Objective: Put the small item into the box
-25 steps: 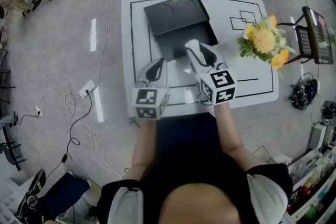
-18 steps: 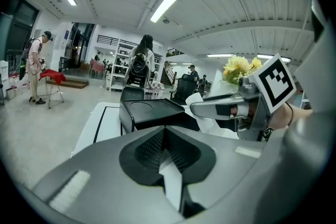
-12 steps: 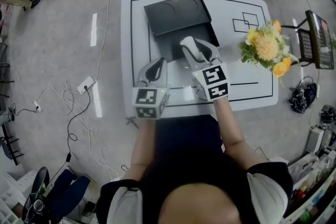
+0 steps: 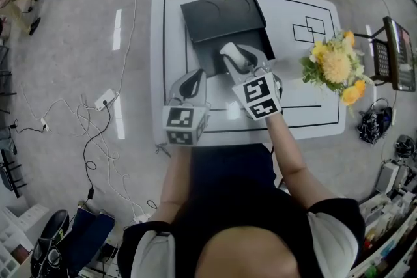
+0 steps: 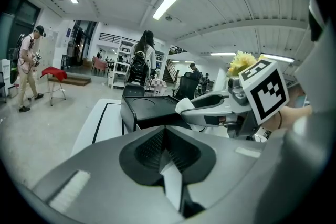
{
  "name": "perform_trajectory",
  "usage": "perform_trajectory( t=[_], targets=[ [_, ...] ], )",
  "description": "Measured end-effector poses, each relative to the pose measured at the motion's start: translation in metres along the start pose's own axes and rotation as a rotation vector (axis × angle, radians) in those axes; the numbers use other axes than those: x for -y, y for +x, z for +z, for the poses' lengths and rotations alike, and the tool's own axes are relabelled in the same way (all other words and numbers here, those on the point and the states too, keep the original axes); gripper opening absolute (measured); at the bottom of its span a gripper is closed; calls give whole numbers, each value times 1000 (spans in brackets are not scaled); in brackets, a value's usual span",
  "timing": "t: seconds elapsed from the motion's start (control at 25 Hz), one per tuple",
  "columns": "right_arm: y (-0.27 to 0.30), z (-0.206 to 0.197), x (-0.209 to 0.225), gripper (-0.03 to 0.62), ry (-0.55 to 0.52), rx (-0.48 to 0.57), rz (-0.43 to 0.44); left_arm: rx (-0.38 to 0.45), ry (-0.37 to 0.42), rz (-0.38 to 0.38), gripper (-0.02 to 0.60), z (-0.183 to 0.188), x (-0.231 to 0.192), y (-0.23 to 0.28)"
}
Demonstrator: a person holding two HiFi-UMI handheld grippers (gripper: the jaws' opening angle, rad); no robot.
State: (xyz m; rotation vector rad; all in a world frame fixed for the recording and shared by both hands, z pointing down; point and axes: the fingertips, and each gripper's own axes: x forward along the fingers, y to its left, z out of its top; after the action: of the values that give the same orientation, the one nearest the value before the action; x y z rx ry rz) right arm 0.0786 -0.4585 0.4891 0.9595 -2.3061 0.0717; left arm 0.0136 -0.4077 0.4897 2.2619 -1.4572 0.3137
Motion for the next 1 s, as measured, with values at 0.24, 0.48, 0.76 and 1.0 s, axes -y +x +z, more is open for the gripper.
perform_trajectory(
  t=[0.24, 0.48, 0.76, 1.0],
  targets=[
    [15, -7, -1, 138, -48, -31, 30, -20, -3, 21, 9, -8, -10, 4],
    [25, -20, 3, 138, -115, -99, 42, -25, -8, 23, 8, -8, -12, 9],
    [36, -29, 7, 138, -173, -156, 58, -33, -11, 24, 8, -9, -14, 14],
    [47, -35, 7, 138, -209, -207, 93, -40, -18, 26, 9, -12, -16, 18]
  ],
)
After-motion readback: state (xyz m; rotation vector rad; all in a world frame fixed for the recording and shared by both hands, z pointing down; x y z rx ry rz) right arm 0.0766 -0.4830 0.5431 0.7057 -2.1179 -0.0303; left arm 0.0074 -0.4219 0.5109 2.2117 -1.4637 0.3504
